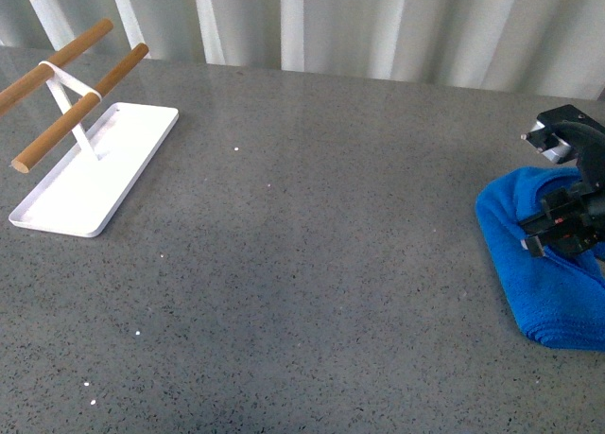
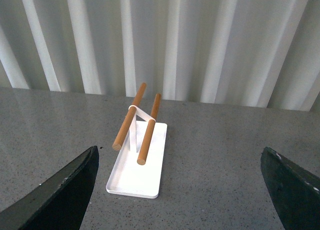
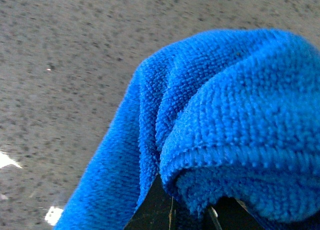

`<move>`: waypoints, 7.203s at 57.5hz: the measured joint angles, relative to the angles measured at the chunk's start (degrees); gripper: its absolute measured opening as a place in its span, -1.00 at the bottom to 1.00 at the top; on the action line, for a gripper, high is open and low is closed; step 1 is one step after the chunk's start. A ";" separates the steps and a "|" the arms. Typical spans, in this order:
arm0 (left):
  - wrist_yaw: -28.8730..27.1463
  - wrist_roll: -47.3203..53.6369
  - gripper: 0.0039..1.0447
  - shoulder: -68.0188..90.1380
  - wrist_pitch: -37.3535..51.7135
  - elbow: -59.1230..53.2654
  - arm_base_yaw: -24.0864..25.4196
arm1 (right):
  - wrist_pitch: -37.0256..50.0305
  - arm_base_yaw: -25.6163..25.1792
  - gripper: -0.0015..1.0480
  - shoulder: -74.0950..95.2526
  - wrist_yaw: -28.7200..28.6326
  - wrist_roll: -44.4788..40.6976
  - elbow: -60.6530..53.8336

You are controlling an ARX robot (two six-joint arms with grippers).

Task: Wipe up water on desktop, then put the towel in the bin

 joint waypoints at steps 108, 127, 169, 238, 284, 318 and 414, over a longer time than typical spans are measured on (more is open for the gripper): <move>0.00 0.00 0.88 0.00 0.00 0.00 0.00 | -2.54 1.81 -0.92 -14.62 -2.73 -11.06 -13.49; 0.00 0.02 0.88 0.00 0.00 0.00 0.00 | -8.79 -5.05 -0.92 -19.08 -2.27 -15.82 -8.33; 0.00 0.00 0.88 0.00 0.00 0.00 0.00 | -26.91 -16.83 -0.92 -26.36 -0.52 -16.98 24.15; 0.00 0.02 0.88 0.00 0.00 0.00 0.00 | -40.13 -31.67 0.05 1.53 5.60 -8.79 33.97; 0.00 0.02 0.88 0.00 0.00 0.00 0.00 | -18.88 -24.98 0.86 -31.74 -2.36 -8.02 21.42; -0.04 0.02 0.88 0.00 0.00 0.00 0.00 | 21.84 -9.77 -0.24 -62.88 -0.76 23.30 -25.20; 0.00 0.02 0.88 0.00 0.00 0.00 0.00 | 6.01 4.48 -0.93 -108.02 13.00 25.07 -55.12</move>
